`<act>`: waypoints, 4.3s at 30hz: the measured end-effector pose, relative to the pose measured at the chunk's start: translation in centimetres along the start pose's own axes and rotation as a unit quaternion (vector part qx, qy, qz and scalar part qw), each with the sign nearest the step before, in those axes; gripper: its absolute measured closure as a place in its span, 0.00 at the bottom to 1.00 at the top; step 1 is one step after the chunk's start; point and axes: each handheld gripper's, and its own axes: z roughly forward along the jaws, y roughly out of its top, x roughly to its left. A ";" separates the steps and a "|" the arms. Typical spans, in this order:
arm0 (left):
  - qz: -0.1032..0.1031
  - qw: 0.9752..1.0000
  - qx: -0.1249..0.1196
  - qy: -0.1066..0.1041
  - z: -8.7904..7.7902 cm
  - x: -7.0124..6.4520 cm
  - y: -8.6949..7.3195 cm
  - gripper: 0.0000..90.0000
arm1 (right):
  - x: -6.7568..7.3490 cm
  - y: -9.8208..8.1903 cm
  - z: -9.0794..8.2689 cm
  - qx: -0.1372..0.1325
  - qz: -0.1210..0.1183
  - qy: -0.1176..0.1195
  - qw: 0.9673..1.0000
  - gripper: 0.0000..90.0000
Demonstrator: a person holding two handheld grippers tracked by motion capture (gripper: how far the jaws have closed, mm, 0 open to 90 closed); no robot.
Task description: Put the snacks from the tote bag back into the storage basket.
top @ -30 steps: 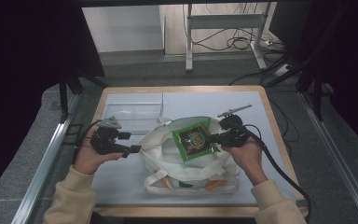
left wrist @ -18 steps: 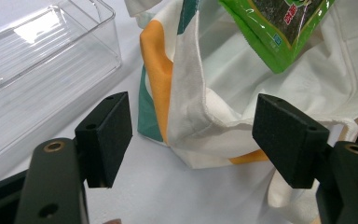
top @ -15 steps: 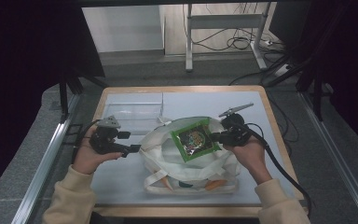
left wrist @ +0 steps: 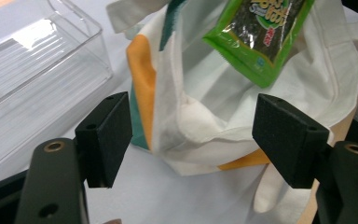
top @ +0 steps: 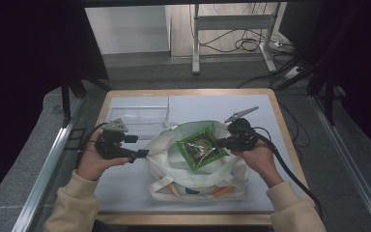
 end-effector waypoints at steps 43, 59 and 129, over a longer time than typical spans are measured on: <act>0.093 0.991 0.072 -0.058 3.9 -2.1 7.1 0.39 | 1.5 2.5 -2.2 -0.037 -0.122 0.007 0.992 0.99; 0.110 0.983 0.104 -0.102 6.2 -2.3 8.0 0.50 | 2.5 2.5 -1.6 -0.054 -0.167 0.026 0.984 0.98; 0.050 0.993 -0.020 -0.104 3.1 -2.0 4.8 0.81 | 3.9 -3.5 -1.0 -0.121 -0.063 0.025 0.990 0.39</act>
